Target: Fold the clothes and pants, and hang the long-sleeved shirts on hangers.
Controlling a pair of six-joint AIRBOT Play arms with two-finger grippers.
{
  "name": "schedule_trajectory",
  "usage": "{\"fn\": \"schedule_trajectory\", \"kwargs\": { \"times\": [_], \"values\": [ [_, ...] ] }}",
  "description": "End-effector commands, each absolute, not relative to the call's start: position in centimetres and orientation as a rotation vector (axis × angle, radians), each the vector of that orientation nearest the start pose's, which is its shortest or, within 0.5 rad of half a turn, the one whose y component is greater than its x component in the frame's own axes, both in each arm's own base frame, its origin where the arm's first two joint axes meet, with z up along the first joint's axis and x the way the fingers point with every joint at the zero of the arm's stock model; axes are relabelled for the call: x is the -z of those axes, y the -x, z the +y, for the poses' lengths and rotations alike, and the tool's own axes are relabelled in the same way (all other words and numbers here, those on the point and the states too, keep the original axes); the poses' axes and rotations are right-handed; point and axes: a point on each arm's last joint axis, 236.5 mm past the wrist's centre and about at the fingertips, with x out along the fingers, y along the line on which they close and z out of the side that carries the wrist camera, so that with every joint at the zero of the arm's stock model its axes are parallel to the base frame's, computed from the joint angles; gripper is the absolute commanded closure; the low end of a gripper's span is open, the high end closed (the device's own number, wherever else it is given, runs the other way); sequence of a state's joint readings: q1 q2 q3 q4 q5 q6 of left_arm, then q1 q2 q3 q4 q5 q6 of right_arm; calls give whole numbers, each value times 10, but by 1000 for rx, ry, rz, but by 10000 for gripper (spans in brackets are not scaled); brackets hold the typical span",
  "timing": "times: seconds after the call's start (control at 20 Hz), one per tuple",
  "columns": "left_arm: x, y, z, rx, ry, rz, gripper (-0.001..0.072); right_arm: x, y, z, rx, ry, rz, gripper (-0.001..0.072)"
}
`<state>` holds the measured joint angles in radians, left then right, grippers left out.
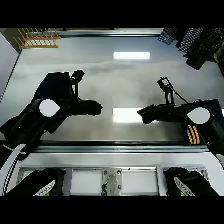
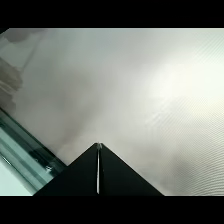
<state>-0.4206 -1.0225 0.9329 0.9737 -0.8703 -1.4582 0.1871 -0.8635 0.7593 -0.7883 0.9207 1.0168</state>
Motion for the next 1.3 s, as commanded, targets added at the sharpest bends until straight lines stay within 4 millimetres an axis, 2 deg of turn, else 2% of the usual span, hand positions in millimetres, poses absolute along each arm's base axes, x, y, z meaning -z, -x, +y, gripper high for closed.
{"fn": "schedule_trajectory", "kwargs": {
  "times": [0.0, 0.45, 0.65, 0.7, 0.75, 0.8, 0.85, 0.95, 1.0, 1.1, 1.15, 1.25],
  "values": [
    [-78, -309, -250, 669, 273, 1007, 701, -78, -301, 193, -740, -167, 854, 691],
    [-78, -309, -250, 669, 273, 1007, 701, -78, -301, 192, -740, -166, 853, 691],
    [-80, -315, -247, 665, 259, 980, 693, -78, -301, 193, -740, -167, 854, 691],
    [-80, -322, -237, 663, 196, 947, 371, -78, -301, 193, -740, -167, 854, 691],
    [-81, -335, -220, 621, 149, 924, -13, -78, -301, 193, -740, -166, 854, 691],
    [-83, -348, -197, 561, 113, 908, 17, -78, -301, 193, -740, -167, 854, 691],
    [-86, -364, -165, 481, 73, 893, 17, -78, -301, 193, -740, -166, 854, 690],
    [-88, -391, -91, 297, 12, 865, 16, -78, -301, 193, -740, -167, 854, 691],
    [-81, -400, -52, 205, -5, 877, 16, -78, -301, 193, -740, -166, 854, 691],
    [-50, -405, 6, 72, 19, 952, 16, -78, -301, 193, -740, -167, 855, 691],
    [-29, -404, 27, 29, 49, 1002, 17, -78, -301, 193, -740, -167, 855, 691],
    [12, -402, 48, -2, 70, 1097, 17, -78, -301, 193, -740, -167, 854, 691]
  ]
}}
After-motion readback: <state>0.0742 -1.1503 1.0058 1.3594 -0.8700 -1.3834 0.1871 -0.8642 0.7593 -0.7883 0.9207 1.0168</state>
